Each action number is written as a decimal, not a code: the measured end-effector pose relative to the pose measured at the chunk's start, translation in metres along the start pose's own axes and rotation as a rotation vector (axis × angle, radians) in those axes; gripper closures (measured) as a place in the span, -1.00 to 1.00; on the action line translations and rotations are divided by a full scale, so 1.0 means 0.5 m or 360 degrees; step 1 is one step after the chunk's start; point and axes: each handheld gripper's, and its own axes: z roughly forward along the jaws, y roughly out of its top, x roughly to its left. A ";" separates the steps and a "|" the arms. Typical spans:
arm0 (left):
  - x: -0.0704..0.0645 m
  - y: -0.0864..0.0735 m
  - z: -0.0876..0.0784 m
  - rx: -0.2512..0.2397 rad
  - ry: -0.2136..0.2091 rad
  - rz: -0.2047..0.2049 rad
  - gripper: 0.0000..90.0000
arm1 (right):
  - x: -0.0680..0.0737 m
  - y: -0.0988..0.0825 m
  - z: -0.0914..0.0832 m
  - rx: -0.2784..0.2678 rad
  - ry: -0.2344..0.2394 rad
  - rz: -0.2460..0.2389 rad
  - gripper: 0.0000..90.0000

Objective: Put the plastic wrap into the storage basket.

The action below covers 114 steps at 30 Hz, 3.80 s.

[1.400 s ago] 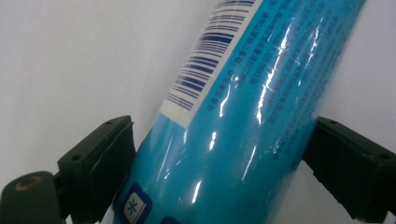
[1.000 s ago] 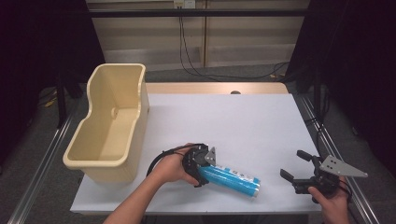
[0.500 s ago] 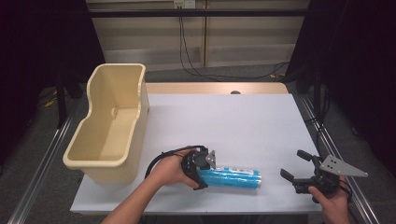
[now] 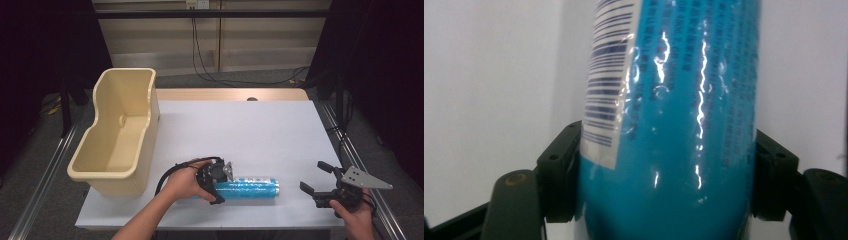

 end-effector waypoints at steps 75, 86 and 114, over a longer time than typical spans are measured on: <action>0.064 -0.134 -0.441 -0.0113 0.0368 -0.1485 -0.29 | 0.008 0.003 0.004 -0.0036 0.0022 -0.0021 -0.98; 0.068 -0.176 -0.470 -0.0131 0.0444 -0.1617 -0.29 | 0.011 0.003 0.010 -0.0025 0.0035 -0.0028 -0.98; 0.050 -0.257 -0.532 -0.0195 0.0575 -0.1818 -0.29 | 0.013 0.004 0.017 -0.0021 0.0048 -0.0026 -0.98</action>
